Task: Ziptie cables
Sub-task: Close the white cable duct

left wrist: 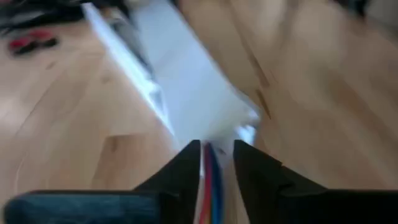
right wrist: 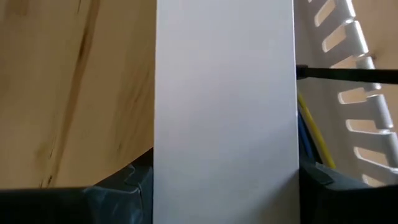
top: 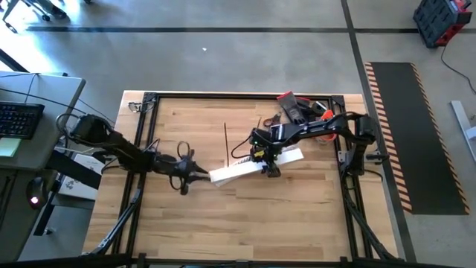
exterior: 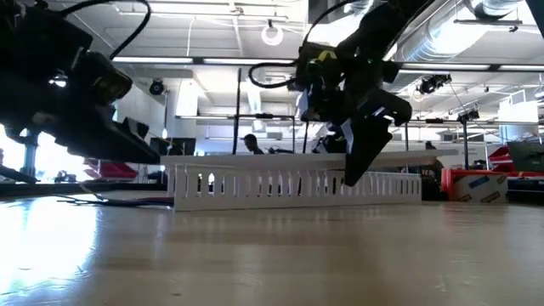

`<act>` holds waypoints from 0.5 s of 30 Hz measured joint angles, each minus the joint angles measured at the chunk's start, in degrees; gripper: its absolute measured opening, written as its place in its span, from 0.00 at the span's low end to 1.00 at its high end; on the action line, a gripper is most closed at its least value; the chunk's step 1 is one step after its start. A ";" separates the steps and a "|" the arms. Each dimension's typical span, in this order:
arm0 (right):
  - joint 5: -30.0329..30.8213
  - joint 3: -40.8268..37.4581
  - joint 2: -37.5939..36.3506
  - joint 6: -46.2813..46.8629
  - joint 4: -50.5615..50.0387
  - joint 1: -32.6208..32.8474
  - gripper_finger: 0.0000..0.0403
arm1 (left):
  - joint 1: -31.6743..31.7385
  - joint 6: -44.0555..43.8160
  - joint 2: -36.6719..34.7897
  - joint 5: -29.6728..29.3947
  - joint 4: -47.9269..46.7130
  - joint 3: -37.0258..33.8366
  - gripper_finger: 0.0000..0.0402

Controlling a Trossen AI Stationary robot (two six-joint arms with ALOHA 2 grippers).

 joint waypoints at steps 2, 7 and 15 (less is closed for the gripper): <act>-1.02 -0.53 0.00 0.42 0.34 -0.47 0.50 | -1.22 5.95 0.01 -0.17 -4.10 1.85 0.26; -2.00 -0.96 0.00 0.59 0.60 -0.83 0.50 | -4.18 18.12 0.04 -7.77 -15.48 8.01 0.38; -2.15 -0.87 0.07 0.68 2.26 -0.79 0.50 | -8.18 24.11 -0.06 -25.34 -18.68 11.94 0.42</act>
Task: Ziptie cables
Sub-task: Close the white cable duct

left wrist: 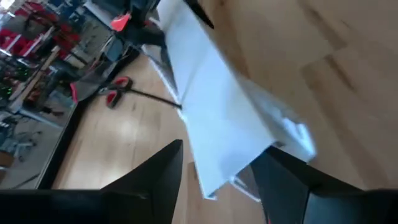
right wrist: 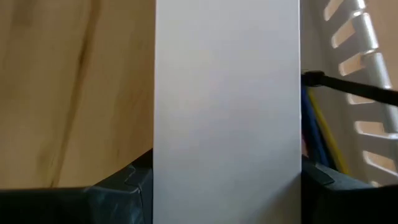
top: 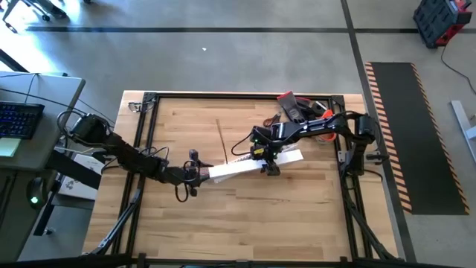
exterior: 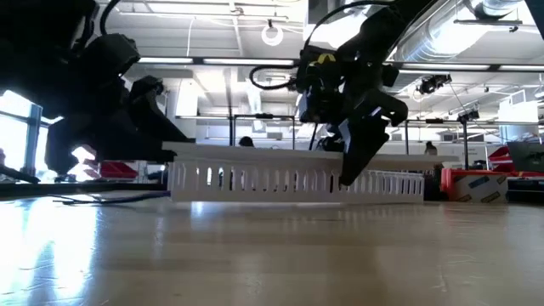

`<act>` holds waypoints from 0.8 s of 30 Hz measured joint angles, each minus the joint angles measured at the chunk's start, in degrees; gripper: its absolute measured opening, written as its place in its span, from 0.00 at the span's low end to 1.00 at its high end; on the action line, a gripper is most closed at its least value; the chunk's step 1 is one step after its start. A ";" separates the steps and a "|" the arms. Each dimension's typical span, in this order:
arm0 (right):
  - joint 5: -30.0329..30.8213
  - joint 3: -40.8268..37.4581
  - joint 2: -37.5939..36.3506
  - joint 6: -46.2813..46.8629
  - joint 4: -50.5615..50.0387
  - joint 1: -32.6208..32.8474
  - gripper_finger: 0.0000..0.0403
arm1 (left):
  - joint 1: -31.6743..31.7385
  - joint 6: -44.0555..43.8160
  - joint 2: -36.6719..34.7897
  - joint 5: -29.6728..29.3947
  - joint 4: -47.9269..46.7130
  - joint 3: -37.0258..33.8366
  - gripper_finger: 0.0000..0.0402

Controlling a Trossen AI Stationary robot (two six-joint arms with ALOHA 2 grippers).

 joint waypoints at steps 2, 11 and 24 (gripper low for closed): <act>-0.38 0.00 -0.02 0.06 0.77 0.03 0.50 | 0.25 -0.03 0.40 -0.94 0.41 -0.01 0.42; -0.29 0.04 -0.02 0.19 2.44 0.10 0.50 | 2.23 -0.57 6.83 -5.77 8.61 0.51 0.39; 0.54 0.09 -0.04 1.13 4.01 2.16 0.51 | 4.06 -5.32 9.44 -6.28 9.48 4.04 0.01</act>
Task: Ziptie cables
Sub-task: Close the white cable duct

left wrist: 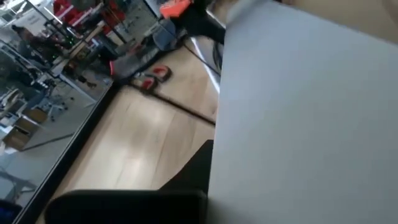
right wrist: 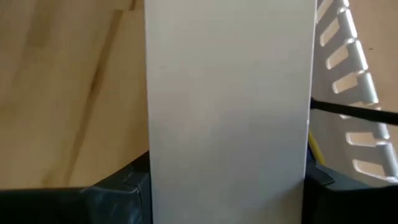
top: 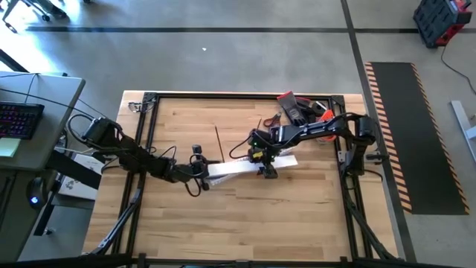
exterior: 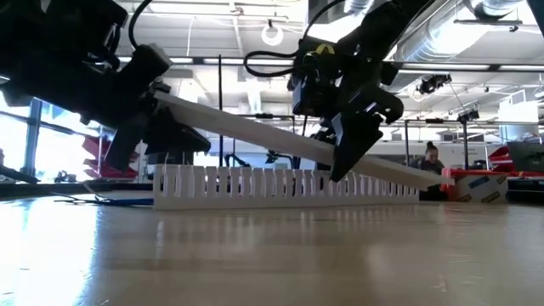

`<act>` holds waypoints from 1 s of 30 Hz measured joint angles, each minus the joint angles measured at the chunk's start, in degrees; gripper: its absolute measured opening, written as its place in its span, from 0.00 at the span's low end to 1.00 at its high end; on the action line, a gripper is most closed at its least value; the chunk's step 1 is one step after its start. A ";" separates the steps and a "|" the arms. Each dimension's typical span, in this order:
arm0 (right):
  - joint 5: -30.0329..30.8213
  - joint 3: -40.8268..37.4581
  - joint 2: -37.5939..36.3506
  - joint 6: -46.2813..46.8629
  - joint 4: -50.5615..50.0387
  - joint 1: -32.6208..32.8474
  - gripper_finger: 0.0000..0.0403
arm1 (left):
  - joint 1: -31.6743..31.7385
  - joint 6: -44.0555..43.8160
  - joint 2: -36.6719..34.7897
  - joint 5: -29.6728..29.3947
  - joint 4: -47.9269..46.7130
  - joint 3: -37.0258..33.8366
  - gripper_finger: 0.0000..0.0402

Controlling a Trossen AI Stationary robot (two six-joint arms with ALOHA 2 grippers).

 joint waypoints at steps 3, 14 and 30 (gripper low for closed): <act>4.68 0.03 -0.31 -0.42 -1.05 0.71 0.51 | -0.04 0.20 0.02 -0.34 -1.26 -0.42 0.01; 22.01 11.61 -2.14 -6.51 -22.19 2.39 0.49 | -0.04 -10.48 -7.06 3.29 -15.15 -0.40 0.05; 23.37 21.18 5.37 -16.66 -28.36 2.39 0.49 | -0.50 -23.67 -37.67 6.47 -43.58 -0.46 0.00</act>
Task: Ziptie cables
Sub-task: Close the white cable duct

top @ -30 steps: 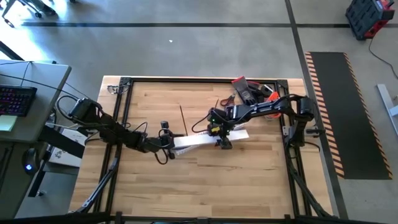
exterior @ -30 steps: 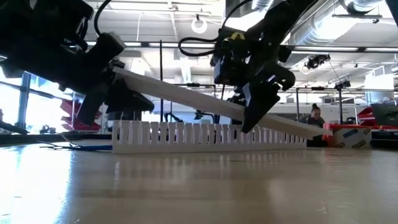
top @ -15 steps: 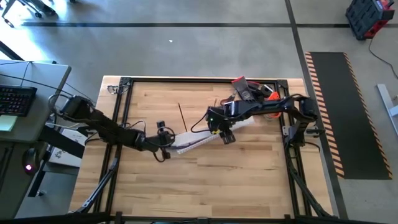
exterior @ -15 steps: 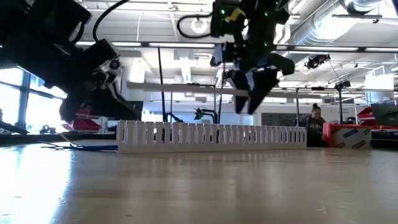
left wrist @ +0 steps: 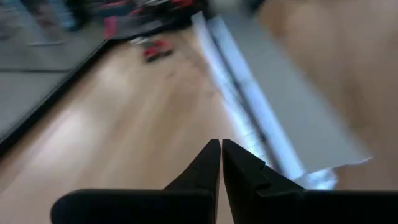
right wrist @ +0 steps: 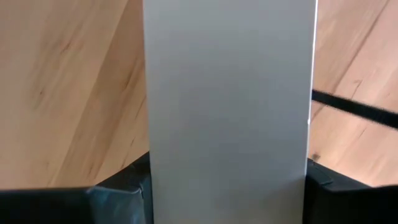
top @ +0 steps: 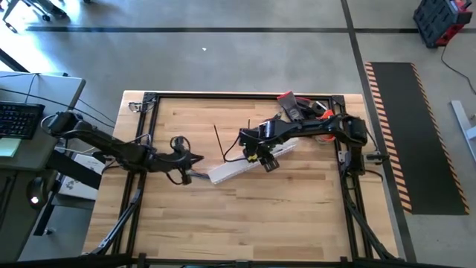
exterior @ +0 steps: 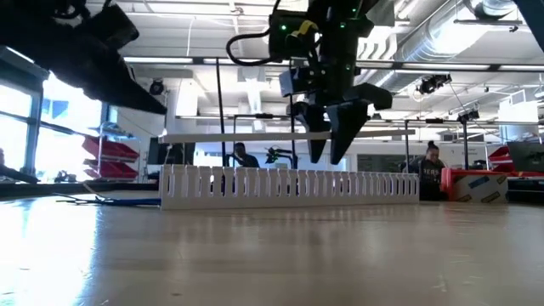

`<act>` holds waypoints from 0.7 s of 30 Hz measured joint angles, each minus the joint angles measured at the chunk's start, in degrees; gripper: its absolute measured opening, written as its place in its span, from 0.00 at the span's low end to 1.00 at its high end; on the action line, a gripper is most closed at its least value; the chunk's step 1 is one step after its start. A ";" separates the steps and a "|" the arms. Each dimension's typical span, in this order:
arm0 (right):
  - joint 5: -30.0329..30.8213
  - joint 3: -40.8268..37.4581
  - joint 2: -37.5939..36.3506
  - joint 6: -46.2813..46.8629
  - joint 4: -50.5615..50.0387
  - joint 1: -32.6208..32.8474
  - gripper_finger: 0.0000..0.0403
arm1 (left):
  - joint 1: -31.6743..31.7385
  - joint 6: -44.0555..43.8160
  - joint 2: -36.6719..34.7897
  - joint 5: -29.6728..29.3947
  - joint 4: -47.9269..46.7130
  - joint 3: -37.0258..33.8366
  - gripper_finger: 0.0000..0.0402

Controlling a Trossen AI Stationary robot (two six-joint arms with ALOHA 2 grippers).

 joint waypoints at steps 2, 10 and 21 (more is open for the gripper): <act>0.40 1.35 0.85 -0.08 -0.74 -0.16 0.49 | 0.48 0.70 -1.63 5.39 0.60 0.02 0.00; -0.07 2.51 1.87 -1.25 -1.48 -0.62 0.49 | 0.85 0.45 2.00 12.94 4.78 -0.02 0.00; -2.75 2.52 2.99 -1.07 0.02 -0.79 0.49 | 0.94 1.19 14.70 16.33 15.90 -0.03 0.00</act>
